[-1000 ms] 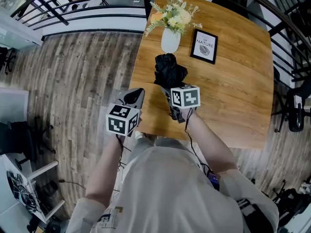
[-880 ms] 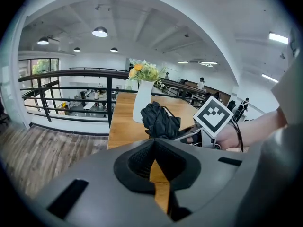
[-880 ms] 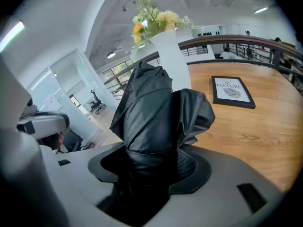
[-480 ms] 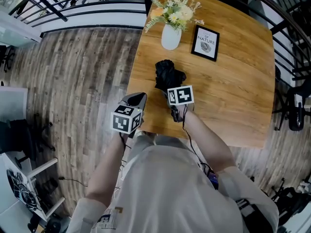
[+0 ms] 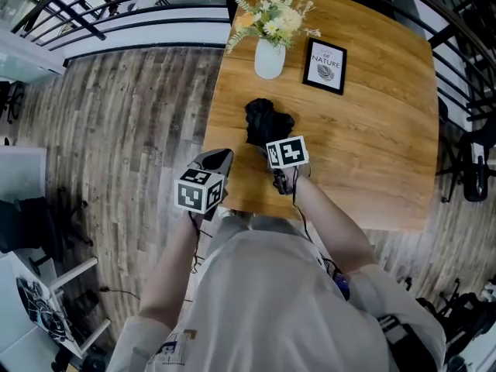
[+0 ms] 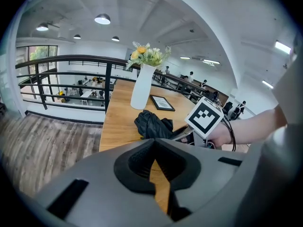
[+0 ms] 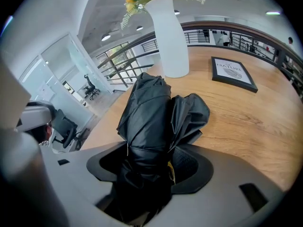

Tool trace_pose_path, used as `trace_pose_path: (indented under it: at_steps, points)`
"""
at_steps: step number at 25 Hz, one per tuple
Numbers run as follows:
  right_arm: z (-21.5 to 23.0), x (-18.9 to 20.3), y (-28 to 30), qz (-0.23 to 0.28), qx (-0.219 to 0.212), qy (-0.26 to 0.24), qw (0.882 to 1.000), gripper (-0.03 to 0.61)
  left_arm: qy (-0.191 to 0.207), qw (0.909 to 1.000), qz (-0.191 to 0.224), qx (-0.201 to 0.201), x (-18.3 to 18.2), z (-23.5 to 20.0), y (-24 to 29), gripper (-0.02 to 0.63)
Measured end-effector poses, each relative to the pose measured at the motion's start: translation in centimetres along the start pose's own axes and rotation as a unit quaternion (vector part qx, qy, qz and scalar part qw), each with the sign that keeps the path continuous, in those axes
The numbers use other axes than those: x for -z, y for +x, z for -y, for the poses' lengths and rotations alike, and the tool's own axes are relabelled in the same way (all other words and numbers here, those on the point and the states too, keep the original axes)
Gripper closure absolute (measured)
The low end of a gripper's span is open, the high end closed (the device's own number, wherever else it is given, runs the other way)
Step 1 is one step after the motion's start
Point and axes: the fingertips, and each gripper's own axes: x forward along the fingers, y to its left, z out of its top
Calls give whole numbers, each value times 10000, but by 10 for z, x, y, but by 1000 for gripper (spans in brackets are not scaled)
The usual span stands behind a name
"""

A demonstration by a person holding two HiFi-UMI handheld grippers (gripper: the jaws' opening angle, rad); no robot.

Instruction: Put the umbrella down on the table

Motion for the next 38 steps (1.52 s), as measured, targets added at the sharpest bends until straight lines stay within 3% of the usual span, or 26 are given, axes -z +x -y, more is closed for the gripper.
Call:
trace_pose_path:
  at_steps: [5,9,15,23,28,33,38]
  points:
    - [1,-17,-36,258,-8,-312,9992,290,86,9998,171,-70,-15,-5,-13,597]
    - [-17,-65,-98,1219,-123,-503,9912,344,269,9986,422,-165,-42,-3,-34,597]
    - [-47,-121,-203,2480,-237,-795,9652,387,667,9915,1093,-237,-105,15,-80,597]
    - [-106,-149,-329,3882,-590,-1356,9096,454,1139,9696,2114,-477,-171,42,-159,597]
    - [-136,-147,-388,4408,-698,-1737,8779,471,1743,9517,2377,-861,-188,62,-205,597]
    - [-148,-138,-424,4706,-631,-1975,8577,514,2134,9328,2713,-1042,-200,86,-244,597]
    - [-150,-127,-451,4876,-554,-2040,8471,531,2455,9193,2846,-1167,-203,103,-266,597]
